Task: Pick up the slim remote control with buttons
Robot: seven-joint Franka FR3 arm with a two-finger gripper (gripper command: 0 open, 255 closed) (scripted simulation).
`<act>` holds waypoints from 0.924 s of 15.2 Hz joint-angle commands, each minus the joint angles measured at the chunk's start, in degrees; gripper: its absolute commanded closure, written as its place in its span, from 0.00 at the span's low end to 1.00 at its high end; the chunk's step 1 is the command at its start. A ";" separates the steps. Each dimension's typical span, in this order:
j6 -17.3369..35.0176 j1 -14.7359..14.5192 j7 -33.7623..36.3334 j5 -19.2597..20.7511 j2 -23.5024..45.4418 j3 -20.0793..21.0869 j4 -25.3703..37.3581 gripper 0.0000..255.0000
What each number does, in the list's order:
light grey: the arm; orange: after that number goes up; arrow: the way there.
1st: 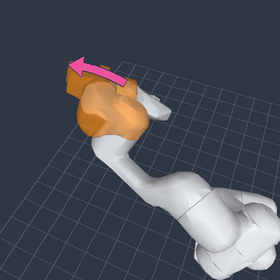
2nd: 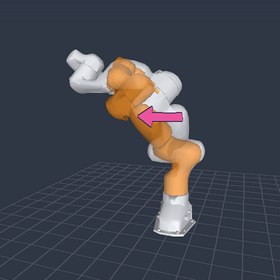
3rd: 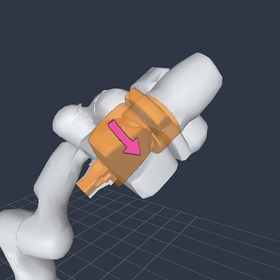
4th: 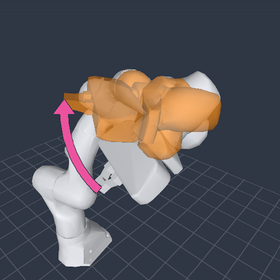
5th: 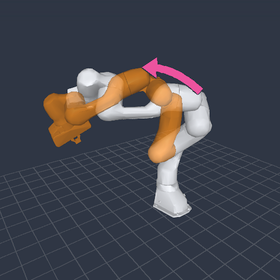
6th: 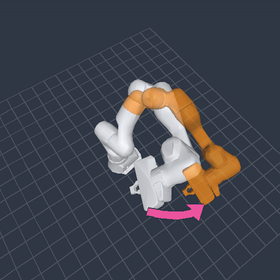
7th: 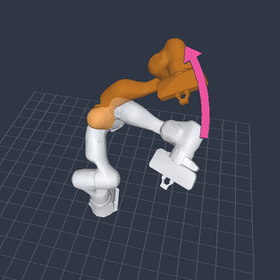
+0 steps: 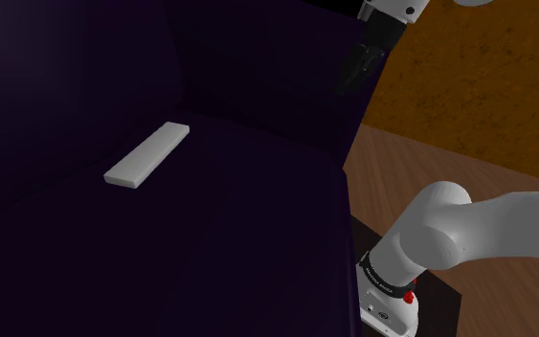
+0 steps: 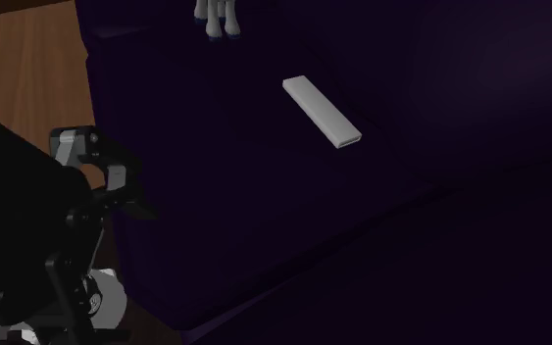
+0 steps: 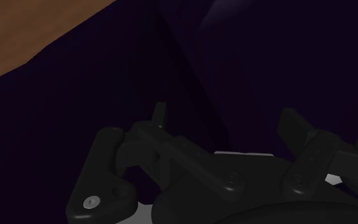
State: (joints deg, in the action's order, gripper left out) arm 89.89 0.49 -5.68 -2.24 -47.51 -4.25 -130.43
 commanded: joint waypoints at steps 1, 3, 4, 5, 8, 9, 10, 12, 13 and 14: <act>0.00 0.00 0.00 0.00 0.00 0.00 0.00 0.00; 0.26 -0.14 4.27 -1.48 0.16 3.27 -0.47 0.00; 0.41 -0.22 6.40 -2.24 0.39 4.91 -0.56 0.00; 0.58 -0.29 8.52 -2.99 0.73 6.54 -0.57 0.00; 1.20 -0.51 14.90 -5.16 2.36 11.39 -0.05 0.00; 1.44 -0.57 17.03 -5.84 3.11 12.99 0.30 0.00; 1.69 -0.59 19.15 -6.49 3.95 14.59 0.74 0.00; 2.22 -0.56 23.40 -7.67 5.93 17.78 1.89 0.00; 2.50 -0.49 25.52 -8.19 7.05 19.38 2.59 0.00; 2.79 -0.41 27.66 -8.64 8.28 20.97 3.38 0.00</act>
State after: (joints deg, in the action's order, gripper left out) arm 92.50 0.12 19.35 -10.19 -40.26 14.84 -127.78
